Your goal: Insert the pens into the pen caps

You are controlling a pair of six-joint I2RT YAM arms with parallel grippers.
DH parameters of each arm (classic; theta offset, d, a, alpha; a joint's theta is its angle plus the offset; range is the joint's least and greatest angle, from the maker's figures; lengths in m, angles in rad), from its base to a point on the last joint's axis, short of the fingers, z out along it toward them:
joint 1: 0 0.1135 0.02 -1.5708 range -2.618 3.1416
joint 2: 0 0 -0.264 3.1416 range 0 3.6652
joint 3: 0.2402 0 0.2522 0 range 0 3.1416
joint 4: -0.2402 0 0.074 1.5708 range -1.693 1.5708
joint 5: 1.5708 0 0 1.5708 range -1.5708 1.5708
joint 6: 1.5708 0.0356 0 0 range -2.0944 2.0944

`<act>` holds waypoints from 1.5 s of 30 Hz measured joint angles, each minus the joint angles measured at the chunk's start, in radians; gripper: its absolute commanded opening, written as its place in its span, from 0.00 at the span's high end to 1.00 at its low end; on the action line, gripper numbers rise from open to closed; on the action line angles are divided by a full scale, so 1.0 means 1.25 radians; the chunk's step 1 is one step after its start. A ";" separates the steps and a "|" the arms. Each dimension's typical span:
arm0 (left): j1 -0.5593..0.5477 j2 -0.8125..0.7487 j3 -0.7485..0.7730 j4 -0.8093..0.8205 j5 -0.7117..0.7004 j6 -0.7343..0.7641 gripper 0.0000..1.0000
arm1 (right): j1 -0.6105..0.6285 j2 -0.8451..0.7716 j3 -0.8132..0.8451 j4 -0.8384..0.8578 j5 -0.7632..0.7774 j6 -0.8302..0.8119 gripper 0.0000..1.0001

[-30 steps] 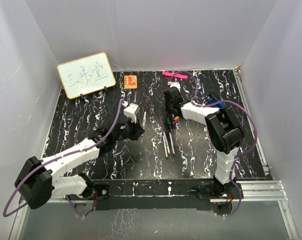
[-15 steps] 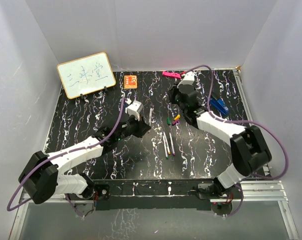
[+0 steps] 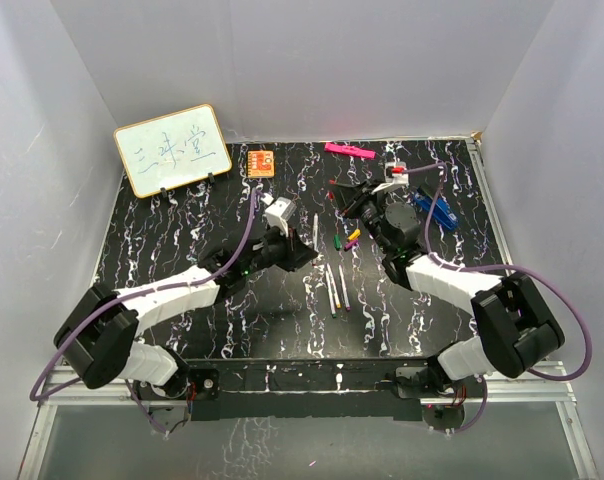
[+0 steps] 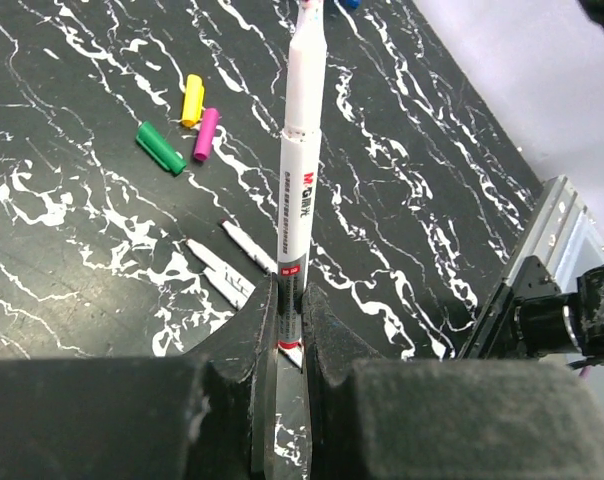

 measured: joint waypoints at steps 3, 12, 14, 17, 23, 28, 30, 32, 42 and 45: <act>0.000 0.002 0.011 0.005 0.010 -0.009 1.00 | 0.000 0.000 -0.012 0.049 -0.015 0.032 1.00; 0.000 0.027 0.054 0.005 0.032 -0.031 1.00 | 0.000 0.000 -0.021 0.158 -0.078 0.086 1.00; 0.000 0.034 0.056 0.005 0.037 -0.034 1.00 | 0.000 0.002 -0.022 0.176 -0.093 0.094 1.00; 0.000 0.041 0.058 0.001 0.042 -0.041 1.00 | 0.000 0.003 -0.031 0.192 -0.107 0.099 1.00; 0.000 0.041 0.060 0.002 0.043 -0.047 1.00 | 0.000 0.008 -0.034 0.200 -0.125 0.098 1.00; 0.000 0.040 0.060 -0.001 0.042 -0.049 1.00 | 0.000 0.009 -0.036 0.201 -0.137 0.098 1.00; 0.000 0.040 0.060 -0.001 0.042 -0.049 1.00 | 0.000 0.009 -0.041 0.205 -0.138 0.096 1.00; 0.000 0.041 0.060 -0.001 0.042 -0.049 1.00 | 0.000 0.009 -0.046 0.205 -0.139 0.095 1.00; 0.000 0.040 0.061 -0.001 0.042 -0.049 1.00 | 0.000 0.008 -0.061 0.205 -0.143 0.091 1.00; 0.000 0.041 0.061 -0.001 0.042 -0.049 1.00 | 0.000 0.008 -0.061 0.205 -0.145 0.091 1.00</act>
